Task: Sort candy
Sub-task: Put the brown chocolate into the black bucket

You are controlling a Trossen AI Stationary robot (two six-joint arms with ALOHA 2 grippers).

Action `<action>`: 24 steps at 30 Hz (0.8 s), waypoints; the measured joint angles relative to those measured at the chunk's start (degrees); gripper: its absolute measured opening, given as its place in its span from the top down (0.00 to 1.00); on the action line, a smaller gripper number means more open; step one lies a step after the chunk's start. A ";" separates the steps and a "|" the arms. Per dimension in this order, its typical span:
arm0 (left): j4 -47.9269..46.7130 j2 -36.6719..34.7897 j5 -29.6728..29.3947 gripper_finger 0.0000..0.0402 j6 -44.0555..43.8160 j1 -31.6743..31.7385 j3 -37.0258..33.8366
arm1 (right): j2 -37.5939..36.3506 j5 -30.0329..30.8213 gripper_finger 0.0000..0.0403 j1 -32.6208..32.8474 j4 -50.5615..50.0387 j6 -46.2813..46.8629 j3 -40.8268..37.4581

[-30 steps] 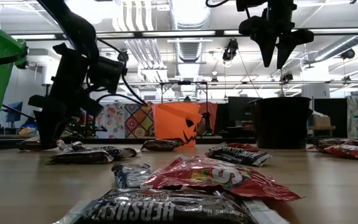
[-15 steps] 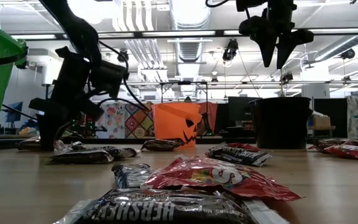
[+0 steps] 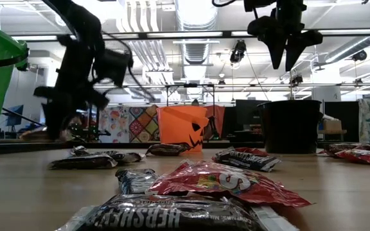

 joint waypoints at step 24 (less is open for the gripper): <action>41.02 -21.93 23.80 0.75 -6.81 0.31 24.62 | -0.61 -11.70 0.55 10.92 57.65 -38.45 0.00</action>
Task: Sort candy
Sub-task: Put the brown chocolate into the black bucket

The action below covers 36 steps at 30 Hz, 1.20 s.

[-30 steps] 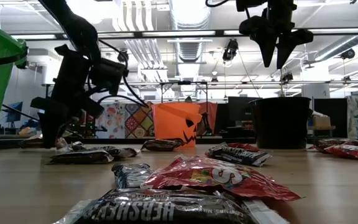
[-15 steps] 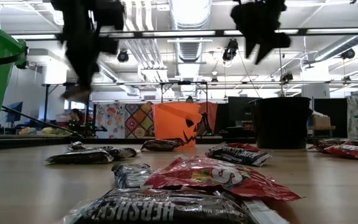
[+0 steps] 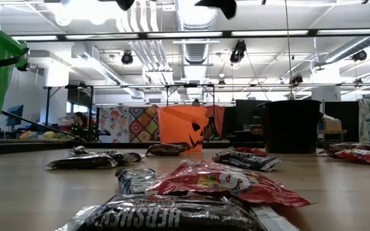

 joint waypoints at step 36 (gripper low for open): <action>16.98 8.97 4.23 0.76 -6.56 -2.15 -0.22 | 1.40 -0.28 0.54 -0.03 7.23 7.16 0.00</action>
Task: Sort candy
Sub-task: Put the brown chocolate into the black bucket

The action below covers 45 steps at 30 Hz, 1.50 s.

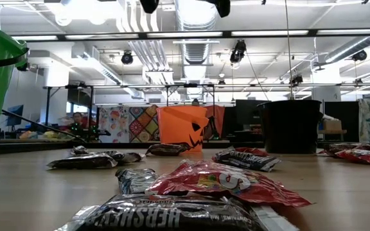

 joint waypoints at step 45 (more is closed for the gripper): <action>1.60 2.15 -2.33 0.76 -0.58 0.86 0.00 | -0.08 1.75 0.18 0.13 5.03 -6.00 0.02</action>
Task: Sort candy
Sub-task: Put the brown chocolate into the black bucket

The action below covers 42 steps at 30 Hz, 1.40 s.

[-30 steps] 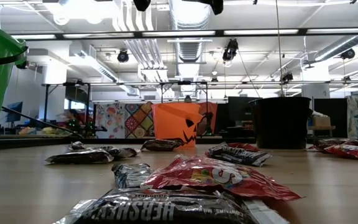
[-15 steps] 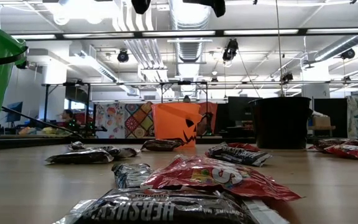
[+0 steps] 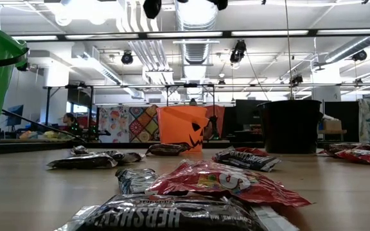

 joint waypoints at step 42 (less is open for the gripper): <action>0.74 -0.56 2.06 0.57 -1.65 0.37 -0.02 | 0.09 -3.16 0.74 -0.17 -5.42 0.20 0.00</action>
